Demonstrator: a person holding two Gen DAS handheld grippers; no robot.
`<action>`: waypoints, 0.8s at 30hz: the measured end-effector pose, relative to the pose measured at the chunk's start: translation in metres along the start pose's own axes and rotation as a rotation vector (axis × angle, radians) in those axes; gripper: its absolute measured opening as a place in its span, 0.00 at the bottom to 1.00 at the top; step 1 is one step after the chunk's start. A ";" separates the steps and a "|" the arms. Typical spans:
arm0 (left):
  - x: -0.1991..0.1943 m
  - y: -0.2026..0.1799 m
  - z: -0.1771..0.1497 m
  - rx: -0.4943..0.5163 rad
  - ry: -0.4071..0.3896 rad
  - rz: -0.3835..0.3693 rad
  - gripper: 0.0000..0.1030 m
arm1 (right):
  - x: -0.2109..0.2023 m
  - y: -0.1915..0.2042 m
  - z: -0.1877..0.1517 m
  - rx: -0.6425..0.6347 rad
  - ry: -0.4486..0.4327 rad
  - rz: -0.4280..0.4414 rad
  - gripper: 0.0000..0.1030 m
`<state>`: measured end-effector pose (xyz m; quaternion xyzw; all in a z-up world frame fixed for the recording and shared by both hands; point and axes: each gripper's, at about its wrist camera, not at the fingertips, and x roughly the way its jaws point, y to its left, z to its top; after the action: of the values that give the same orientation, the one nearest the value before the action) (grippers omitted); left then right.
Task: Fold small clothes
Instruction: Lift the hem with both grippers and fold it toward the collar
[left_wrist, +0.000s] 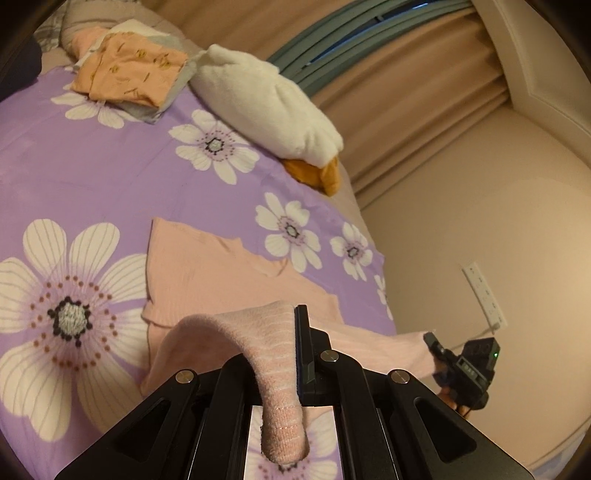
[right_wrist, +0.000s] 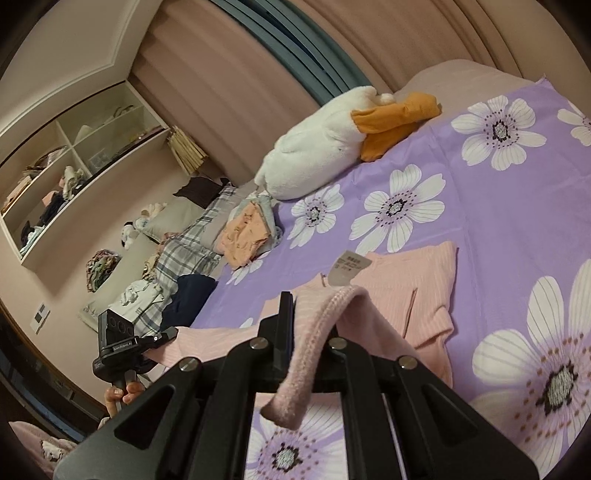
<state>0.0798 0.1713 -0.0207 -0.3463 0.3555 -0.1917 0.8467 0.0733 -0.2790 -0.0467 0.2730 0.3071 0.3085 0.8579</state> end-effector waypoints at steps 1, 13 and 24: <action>0.007 0.003 0.005 -0.005 0.009 0.007 0.00 | 0.005 -0.003 0.002 0.005 0.006 -0.002 0.07; 0.086 0.040 0.048 -0.071 0.107 0.083 0.00 | 0.071 -0.058 0.026 0.120 0.074 -0.079 0.07; 0.154 0.097 0.058 -0.223 0.201 0.180 0.00 | 0.130 -0.115 0.024 0.257 0.172 -0.147 0.07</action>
<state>0.2339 0.1769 -0.1335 -0.3839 0.4870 -0.1084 0.7770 0.2125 -0.2709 -0.1525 0.3296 0.4355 0.2253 0.8068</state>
